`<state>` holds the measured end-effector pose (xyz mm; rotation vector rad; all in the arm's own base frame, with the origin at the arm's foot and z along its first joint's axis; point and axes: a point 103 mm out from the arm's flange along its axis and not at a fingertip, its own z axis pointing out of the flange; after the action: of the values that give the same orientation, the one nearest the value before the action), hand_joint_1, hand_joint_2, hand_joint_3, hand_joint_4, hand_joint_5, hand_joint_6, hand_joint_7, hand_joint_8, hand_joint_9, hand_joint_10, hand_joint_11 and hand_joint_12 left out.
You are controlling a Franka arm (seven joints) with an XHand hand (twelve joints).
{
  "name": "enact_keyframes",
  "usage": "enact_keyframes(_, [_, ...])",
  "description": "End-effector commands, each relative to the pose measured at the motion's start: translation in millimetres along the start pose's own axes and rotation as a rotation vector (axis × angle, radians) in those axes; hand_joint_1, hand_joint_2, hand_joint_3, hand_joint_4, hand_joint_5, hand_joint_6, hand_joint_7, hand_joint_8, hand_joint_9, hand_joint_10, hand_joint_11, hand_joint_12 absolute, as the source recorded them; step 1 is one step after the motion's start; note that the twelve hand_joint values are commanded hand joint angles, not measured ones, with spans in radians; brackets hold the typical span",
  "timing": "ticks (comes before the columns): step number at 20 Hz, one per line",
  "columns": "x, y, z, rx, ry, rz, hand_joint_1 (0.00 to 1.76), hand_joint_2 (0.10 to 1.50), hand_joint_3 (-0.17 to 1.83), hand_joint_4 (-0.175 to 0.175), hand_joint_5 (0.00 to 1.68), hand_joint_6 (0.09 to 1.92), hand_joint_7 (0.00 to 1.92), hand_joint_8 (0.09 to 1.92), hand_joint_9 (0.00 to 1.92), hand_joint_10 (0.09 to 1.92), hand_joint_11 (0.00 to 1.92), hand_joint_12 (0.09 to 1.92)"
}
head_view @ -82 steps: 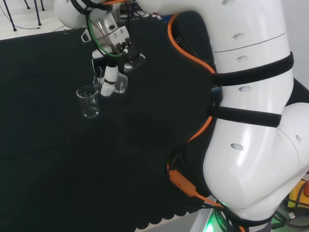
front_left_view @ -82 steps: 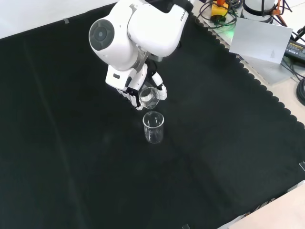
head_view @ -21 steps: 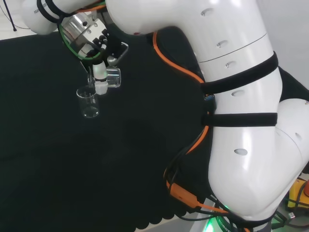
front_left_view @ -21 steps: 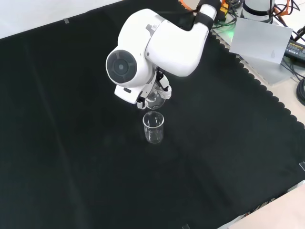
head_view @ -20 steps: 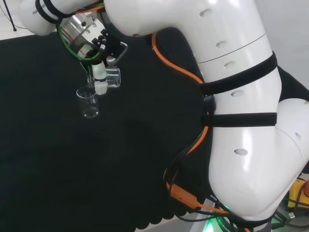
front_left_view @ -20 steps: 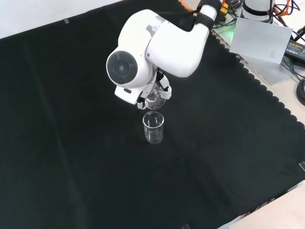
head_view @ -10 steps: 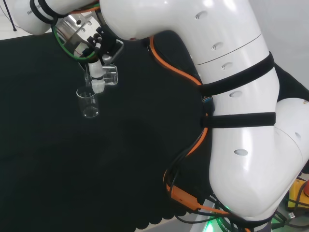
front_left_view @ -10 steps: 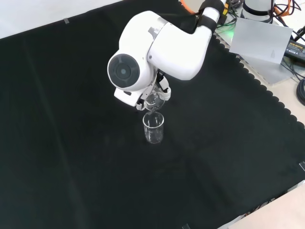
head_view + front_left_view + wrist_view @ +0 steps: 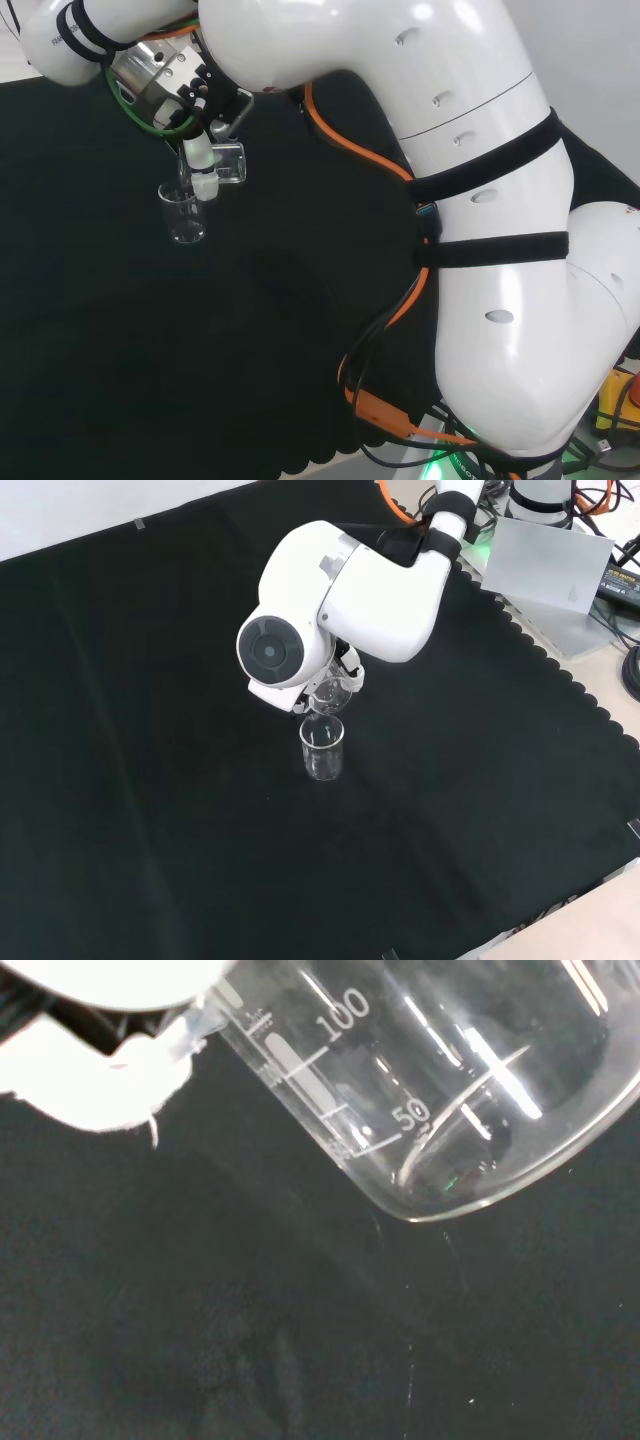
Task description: Pour the water from the handheld beaker into the one on the table.
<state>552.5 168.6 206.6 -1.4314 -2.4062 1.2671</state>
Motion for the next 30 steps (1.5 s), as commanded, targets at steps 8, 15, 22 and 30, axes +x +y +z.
enact_keyframes(8, [4.7, 2.8, -4.8, 0.019, -0.043, 0.037, 1.15, 0.57, 0.83, 0.136, 1.26, 0.77, 1.75, 0.15, 1.48, 0.77, 1.38, 0.80])
enact_keyframes(15, [4.5, 3.3, -8.8, 0.035, -0.059, 0.046, 1.15, 0.57, 0.83, 0.136, 1.26, 0.78, 1.75, 0.15, 1.48, 0.77, 1.38, 0.80])
enact_keyframes(22, [4.6, 2.4, -9.8, 0.042, -0.077, 0.060, 1.15, 0.57, 0.83, 0.135, 1.26, 0.78, 1.75, 0.15, 1.48, 0.77, 1.38, 0.80])
enact_keyframes(30, [13.8, 2.9, -20.2, 0.056, -0.092, 0.073, 1.15, 0.57, 0.83, 0.134, 1.26, 0.78, 1.75, 0.16, 1.48, 0.77, 1.38, 0.80])
